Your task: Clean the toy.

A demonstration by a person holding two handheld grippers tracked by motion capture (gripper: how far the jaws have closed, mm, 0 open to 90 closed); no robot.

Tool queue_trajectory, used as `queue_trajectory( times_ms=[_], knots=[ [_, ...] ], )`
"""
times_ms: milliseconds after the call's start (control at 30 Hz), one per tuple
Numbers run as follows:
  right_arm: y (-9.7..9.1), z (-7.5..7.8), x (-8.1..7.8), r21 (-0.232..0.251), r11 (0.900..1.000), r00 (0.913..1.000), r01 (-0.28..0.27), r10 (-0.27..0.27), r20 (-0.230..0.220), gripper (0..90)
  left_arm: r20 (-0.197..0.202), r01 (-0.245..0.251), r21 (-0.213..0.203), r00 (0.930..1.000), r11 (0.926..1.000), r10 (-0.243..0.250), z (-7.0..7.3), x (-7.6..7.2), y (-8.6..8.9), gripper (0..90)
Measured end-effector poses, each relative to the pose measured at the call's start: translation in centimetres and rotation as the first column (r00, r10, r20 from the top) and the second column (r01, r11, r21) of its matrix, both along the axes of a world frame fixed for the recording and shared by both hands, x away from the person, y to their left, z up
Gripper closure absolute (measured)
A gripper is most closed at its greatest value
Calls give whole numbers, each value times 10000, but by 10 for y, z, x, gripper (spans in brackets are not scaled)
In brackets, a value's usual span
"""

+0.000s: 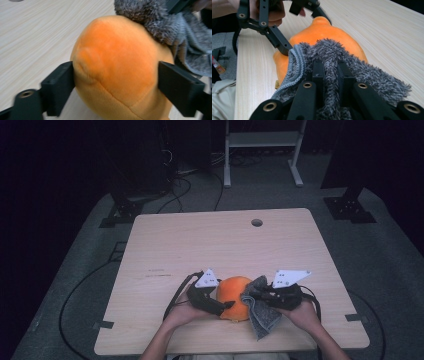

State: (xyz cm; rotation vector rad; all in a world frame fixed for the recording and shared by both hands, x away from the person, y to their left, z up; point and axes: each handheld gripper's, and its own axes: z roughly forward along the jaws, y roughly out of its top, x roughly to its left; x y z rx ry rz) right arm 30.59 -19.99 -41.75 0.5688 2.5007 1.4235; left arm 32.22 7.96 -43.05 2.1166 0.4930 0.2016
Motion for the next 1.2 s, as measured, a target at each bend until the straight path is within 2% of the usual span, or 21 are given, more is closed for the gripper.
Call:
queue_trajectory(
  times_ms=[33,100,233,300,333,367,400,500,533,567,600,667,700,733,767,867,933,1033,1100,1200],
  knots=[
    [-3,-2,0,27,10000,10000,69,-69,17,790,48,27,-179,10000,9998,-27,-1,-1,0,198],
    [-13,-7,-1,-9,9996,9996,279,-279,-28,790,187,74,-142,9998,9999,-71,0,-3,-2,222],
    [-36,-15,2,-499,9936,9936,1018,-1039,-435,790,380,-5,-58,9993,10000,8,1,-6,-6,252],
    [-39,-15,1,-522,9921,9920,1139,-1164,-485,790,429,-9,-27,9991,10000,10,2,-6,-7,263],
    [-43,-13,-1,-351,9919,9913,1222,-1237,-443,789,455,21,9,9990,10000,-21,2,-7,-8,263],
    [-41,-4,-6,-17,9937,9934,1125,-1125,-245,789,529,13,24,9986,10000,-14,1,-6,-9,271],
    [-37,1,-8,108,9953,9953,963,-962,-89,789,529,13,24,9986,10000,-14,1,-6,-9,272],
    [-17,14,-11,180,9990,9987,418,-423,300,789,559,75,-72,9984,9999,-71,2,-7,-13,266],
    [-11,15,-11,95,9996,9991,249,-252,351,789,536,447,-210,9976,9988,-435,3,-9,-12,250],
    [-5,15,-10,-83,9999,9992,140,-137,384,789,536,447,-210,9976,9988,-435,3,-9,-12,224],
    [0,13,-9,-282,9996,9992,57,-46,394,789,116,726,-319,9973,9969,-723,5,-8,-8,178],
    [2,10,-9,-274,9996,9992,10,0,395,790,53,725,-237,9974,9971,-723,5,-7,-6,150],
    [1,7,-7,-83,10000,9996,36,-33,296,790,-15,569,-181,9984,9982,-570,6,-6,-4,104],
    [-1,6,-7,-52,10000,9995,79,-77,313,790,-320,380,91,9988,9992,-377,4,-3,-5,106],
    [-3,5,-6,4,9999,9996,105,-105,247,790,-338,465,-1,9983,9989,-465,3,-3,-6,136],
    [-11,1,-4,34,9998,9997,202,-202,98,788,55,464,-72,9989,9989,-464,3,-7,-11,239],
    [-19,1,-3,-130,9989,9990,453,-453,18,788,210,402,35,9990,9992,-403,4,-8,-13,264],
    [-25,3,-3,-204,9974,9976,694,-695,-17,789,568,597,255,9965,9979,-611,5,-12,-16,294],
    [-21,9,-7,-106,9985,9982,542,-539,248,789,678,639,323,9955,9974,-660,6,-13,-17,309],
    [-9,19,-10,-103,9996,9981,254,-248,563,789,1216,787,614,9889,9950,-857,7,-20,-23,329]
  ],
)
